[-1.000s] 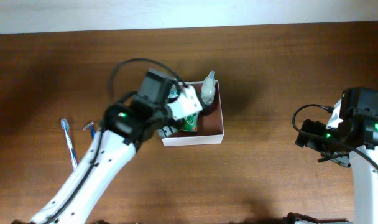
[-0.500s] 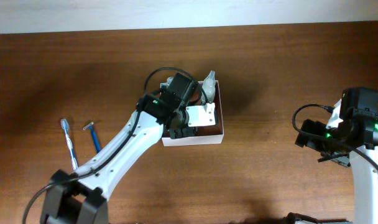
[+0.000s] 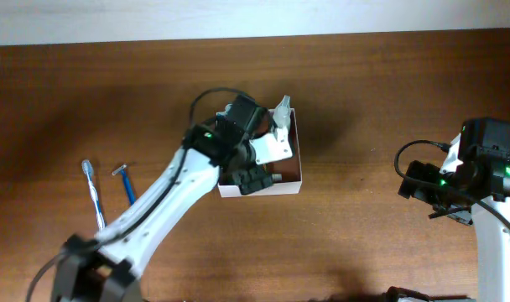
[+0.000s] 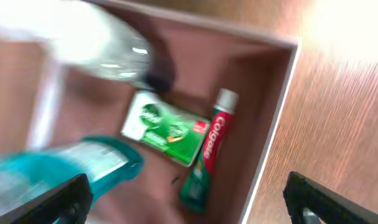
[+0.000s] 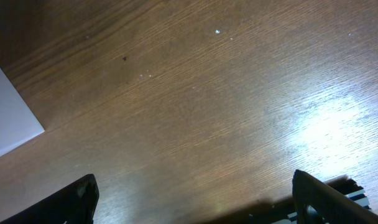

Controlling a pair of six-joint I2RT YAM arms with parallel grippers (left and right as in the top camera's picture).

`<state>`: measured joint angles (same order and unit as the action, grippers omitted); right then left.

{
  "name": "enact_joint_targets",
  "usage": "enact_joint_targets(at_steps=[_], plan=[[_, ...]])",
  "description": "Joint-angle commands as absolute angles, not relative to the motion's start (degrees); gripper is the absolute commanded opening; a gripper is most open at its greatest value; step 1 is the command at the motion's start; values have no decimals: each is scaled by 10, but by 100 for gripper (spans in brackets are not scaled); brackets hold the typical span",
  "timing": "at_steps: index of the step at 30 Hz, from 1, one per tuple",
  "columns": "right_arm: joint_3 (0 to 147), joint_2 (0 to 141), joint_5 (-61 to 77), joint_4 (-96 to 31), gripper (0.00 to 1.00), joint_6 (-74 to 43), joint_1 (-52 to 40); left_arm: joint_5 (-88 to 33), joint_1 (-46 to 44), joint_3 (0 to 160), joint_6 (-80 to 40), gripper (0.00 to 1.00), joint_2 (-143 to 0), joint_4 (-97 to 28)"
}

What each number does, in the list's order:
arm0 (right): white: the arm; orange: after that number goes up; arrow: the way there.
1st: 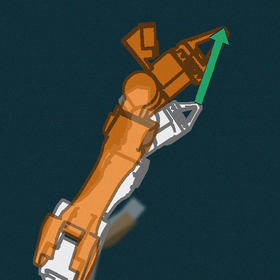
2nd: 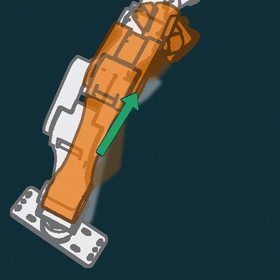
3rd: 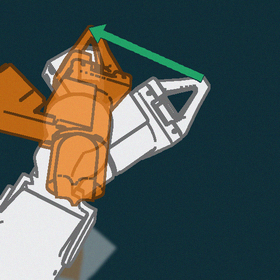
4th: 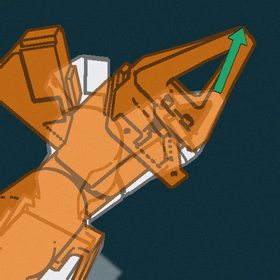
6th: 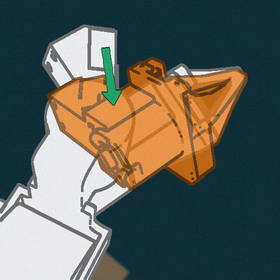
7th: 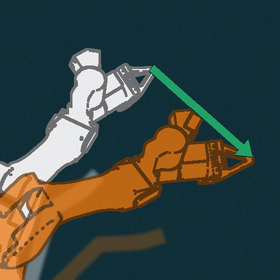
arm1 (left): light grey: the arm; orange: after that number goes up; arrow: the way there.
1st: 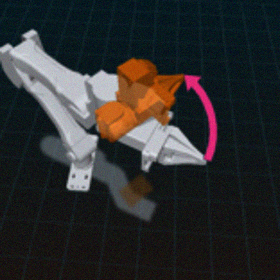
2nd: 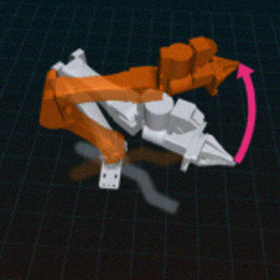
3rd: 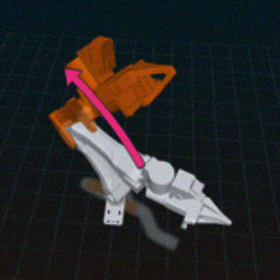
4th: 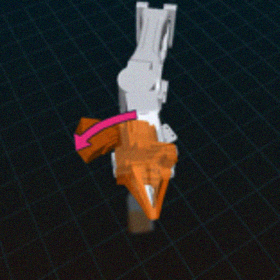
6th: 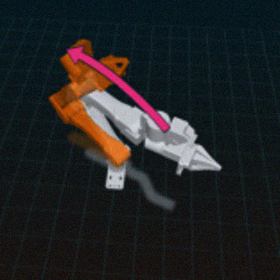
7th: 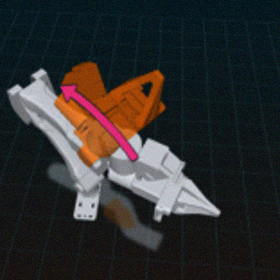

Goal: Pack container
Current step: 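Carry the toothpaste tube right and lower it into the box, then release the tube and move the left gripper back toward the razor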

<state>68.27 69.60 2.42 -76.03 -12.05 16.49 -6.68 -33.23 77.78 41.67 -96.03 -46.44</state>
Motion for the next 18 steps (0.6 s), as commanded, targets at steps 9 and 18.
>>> enact_joint_targets(at_steps=[9,18], plan=[[680,698,25,-756,91,-125,169,28,-91,804,54,99,-823,-554],[680,698,25,-756,92,-125,169,-14,87,756,15,99,-912,-536]])
